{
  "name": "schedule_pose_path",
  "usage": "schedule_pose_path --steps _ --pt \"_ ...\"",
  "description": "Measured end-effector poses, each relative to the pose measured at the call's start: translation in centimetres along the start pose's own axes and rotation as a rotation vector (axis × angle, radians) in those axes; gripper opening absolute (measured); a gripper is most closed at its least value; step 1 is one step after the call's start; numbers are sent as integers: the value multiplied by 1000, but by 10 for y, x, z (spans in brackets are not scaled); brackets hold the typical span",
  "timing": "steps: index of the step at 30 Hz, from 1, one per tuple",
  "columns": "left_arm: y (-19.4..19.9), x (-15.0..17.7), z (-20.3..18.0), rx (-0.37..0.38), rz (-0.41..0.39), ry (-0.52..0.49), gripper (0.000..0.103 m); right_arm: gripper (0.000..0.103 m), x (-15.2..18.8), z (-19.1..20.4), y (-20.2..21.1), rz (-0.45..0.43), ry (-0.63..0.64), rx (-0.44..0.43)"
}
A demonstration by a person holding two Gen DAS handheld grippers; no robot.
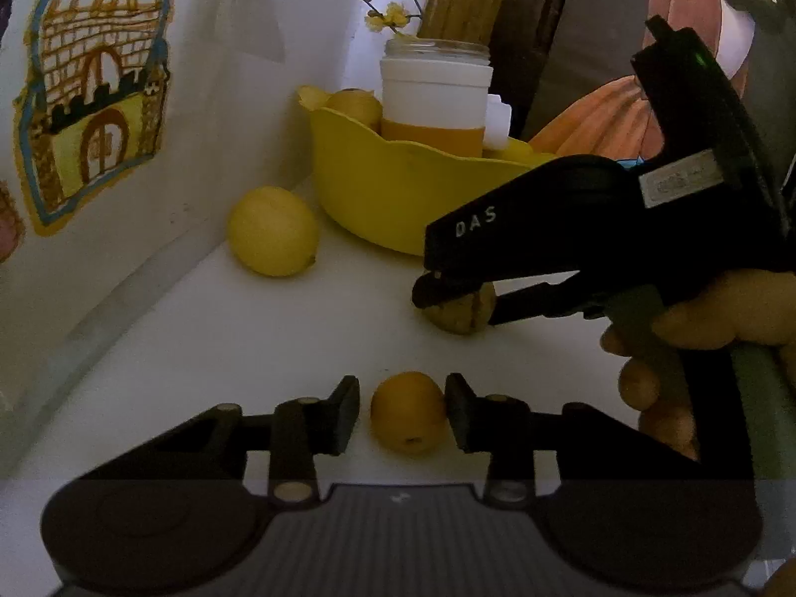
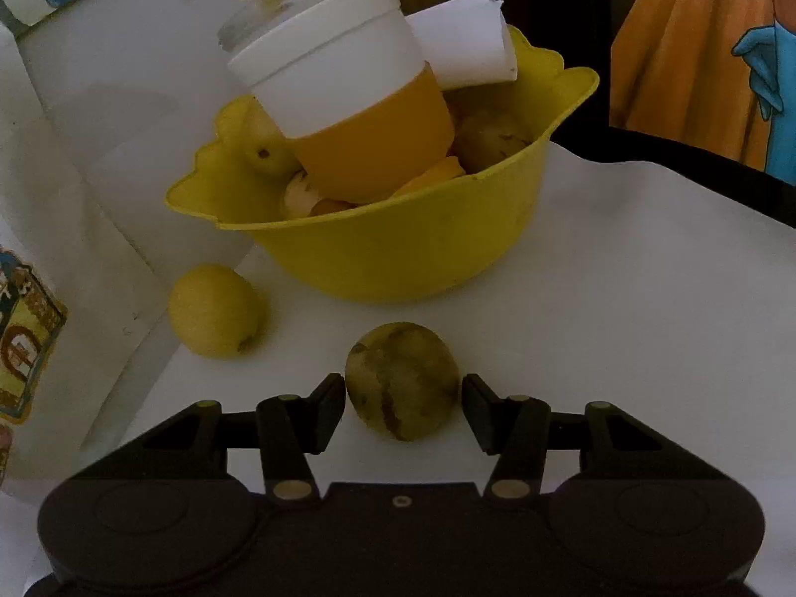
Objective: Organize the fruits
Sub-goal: 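Carry the orange toward the tray with left tool while right tool carries the mottled fruit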
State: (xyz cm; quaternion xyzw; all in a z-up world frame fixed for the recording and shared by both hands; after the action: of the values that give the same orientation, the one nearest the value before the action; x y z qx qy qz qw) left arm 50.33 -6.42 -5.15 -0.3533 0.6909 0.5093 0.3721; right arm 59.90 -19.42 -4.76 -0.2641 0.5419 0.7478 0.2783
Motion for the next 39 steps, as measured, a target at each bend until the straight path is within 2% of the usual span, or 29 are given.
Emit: schedule_pose_path --steps 4,6,12,22,31,39 --pt "-1 0 -1 2 2 7 35 55 0 -3 -1 -3 3 -1" --pt "-1 0 -2 -2 3 6 35 51 1 -2 0 -4 11 1" --pt "1 1 -1 -16 3 1 35 49 6 2 7 -25 31 10" --pt "20 -6 2 -42 -15 5 35 49 5 10 38 -48 46 -41" --pt "54 -16 -12 -26 -54 -9 34 49 -3 6 94 -98 50 -78" --pt "97 -20 -35 20 -101 -8 34 49 4 -5 170 -145 55 -111"
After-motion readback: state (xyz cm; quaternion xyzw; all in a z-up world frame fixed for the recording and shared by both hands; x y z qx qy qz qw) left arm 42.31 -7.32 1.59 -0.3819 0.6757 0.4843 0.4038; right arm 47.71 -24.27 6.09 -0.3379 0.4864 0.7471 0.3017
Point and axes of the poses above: each gripper's, at about its wrist camera, not at the fingertips, and y roughly against the way its jaws point, z to its left, x to its underside, the point moved 4 cm from there along -y, roughly the way its jaws point, and after that the axes turned 12 degrees about -z, right-handed, at the moved point
